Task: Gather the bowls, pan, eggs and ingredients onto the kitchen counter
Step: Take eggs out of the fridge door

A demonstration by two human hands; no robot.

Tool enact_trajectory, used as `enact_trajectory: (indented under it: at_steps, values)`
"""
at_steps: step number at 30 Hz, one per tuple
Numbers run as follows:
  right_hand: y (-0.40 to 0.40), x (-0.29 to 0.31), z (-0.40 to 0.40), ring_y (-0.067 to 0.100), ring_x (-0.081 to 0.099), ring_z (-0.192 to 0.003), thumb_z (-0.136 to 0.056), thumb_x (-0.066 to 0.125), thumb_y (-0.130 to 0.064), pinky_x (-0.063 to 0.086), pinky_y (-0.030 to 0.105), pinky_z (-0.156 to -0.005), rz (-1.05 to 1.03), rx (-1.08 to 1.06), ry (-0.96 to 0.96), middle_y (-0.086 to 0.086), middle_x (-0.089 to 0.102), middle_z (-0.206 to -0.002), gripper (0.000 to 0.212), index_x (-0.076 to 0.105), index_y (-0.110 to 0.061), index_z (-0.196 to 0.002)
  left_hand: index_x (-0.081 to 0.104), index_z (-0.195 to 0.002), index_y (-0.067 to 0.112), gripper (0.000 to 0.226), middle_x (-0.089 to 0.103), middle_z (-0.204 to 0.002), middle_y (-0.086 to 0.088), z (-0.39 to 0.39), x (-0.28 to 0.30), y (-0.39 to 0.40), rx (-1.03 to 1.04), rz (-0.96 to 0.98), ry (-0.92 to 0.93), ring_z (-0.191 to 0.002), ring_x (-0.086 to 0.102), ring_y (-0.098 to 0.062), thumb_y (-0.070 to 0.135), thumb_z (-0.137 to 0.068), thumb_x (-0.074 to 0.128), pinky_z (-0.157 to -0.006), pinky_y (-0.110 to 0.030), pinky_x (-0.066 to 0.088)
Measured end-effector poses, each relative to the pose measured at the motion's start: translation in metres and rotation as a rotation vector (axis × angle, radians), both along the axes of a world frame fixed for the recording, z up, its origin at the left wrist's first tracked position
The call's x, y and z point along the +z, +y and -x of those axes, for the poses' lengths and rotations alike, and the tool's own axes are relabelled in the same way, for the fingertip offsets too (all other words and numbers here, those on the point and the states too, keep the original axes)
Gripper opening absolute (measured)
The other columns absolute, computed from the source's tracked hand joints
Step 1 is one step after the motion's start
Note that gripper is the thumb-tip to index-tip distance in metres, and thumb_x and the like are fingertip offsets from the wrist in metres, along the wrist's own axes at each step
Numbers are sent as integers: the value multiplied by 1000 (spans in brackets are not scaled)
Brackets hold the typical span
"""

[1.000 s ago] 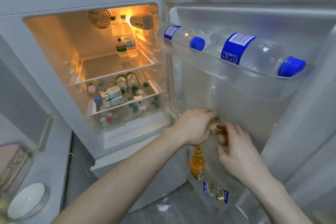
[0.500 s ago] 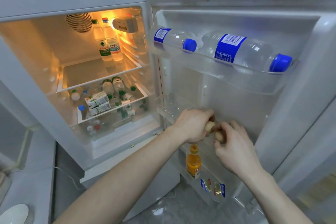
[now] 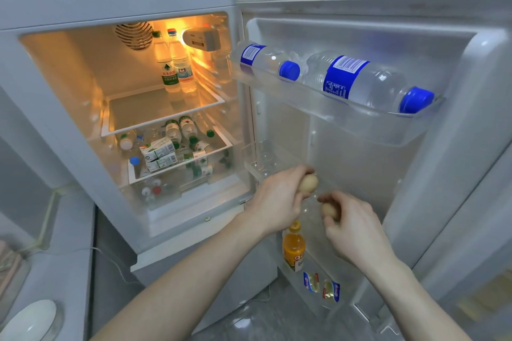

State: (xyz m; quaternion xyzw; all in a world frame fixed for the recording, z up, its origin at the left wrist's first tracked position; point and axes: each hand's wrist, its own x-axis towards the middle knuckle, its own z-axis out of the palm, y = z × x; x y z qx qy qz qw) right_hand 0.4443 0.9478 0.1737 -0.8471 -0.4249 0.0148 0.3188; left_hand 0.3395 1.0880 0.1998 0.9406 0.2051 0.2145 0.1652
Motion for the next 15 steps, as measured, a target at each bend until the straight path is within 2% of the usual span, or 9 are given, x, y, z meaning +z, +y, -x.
enact_trajectory:
  at_steps: [4, 7, 10, 15]
  values:
    - [-3, 8, 1, 17, 66, -99, -90, 62, -20, 47, 27, -78, -105, -13, 102, -11, 74, -102, 27, 71, -34, -111, 48, -131, 37, 41, 62, -124, 13, 40, 1, -5, 96, 164, -124, -108, 60, -12, 29, -94, 65, -89, -36, 52]
    - [-2, 20, 14, 2, 65, -87, -89, 66, -24, 50, 22, -76, -230, 6, 197, -20, 72, -90, 21, 71, -39, -103, 50, -129, 41, 42, 62, -120, 19, 78, 0, -6, 177, 278, -208, -105, 58, -4, 27, -93, 67, -90, -36, 54]
    - [4, 32, 42, -6, 64, -87, -89, 70, -23, 45, 5, -70, -309, 131, 263, -28, 71, -88, 20, 73, -40, -100, 53, -124, 43, 41, 63, -113, 23, 118, -2, -9, 272, 347, -281, -105, 58, 0, 23, -92, 69, -87, -36, 54]
    - [38, 34, 94, -6, 65, -88, -89, 72, -18, 43, 2, -67, -310, 393, 388, -31, 70, -91, 20, 75, -35, -99, 55, -121, 45, 38, 65, -109, 20, 188, -13, -16, 518, 400, -341, -99, 59, 0, 22, -93, 69, -83, -32, 54]
